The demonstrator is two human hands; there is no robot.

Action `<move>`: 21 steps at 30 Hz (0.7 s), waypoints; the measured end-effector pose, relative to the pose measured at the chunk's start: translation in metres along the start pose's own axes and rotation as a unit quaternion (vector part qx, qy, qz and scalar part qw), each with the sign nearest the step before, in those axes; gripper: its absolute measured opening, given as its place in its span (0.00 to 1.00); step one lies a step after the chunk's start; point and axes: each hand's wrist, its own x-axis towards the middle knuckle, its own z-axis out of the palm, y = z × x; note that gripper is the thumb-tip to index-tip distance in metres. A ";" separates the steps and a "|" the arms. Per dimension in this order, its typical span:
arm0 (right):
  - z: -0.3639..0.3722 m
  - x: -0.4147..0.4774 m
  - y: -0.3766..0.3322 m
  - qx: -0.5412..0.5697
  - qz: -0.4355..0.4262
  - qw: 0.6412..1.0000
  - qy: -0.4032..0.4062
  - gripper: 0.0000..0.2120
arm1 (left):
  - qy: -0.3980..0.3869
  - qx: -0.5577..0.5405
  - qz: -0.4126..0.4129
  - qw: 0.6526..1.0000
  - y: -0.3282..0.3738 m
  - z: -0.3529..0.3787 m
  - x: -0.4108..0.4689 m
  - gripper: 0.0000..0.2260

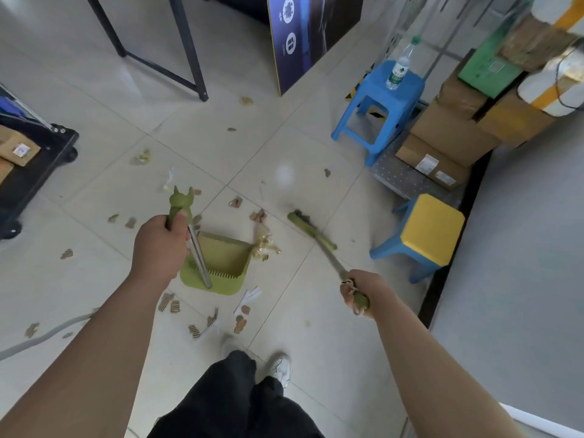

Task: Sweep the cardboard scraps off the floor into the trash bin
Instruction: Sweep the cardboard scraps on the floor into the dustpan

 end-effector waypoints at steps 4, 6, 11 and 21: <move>-0.002 0.021 -0.021 0.084 -0.047 0.995 0.030 0.09 | -0.004 0.001 -0.003 1.000 -0.007 0.000 0.017 0.19; 0.001 0.036 -0.037 0.130 -0.050 0.990 0.035 0.11 | -0.006 0.003 -0.014 1.000 -0.012 -0.001 0.029 0.19; 0.029 0.077 -0.064 0.165 -0.035 0.984 0.056 0.11 | -0.006 0.006 -0.029 1.000 -0.019 -0.006 0.057 0.19; 0.142 0.057 -0.031 -0.001 -0.013 1.000 -0.008 0.13 | -0.005 -0.015 -0.054 0.998 -0.004 -0.032 0.093 0.19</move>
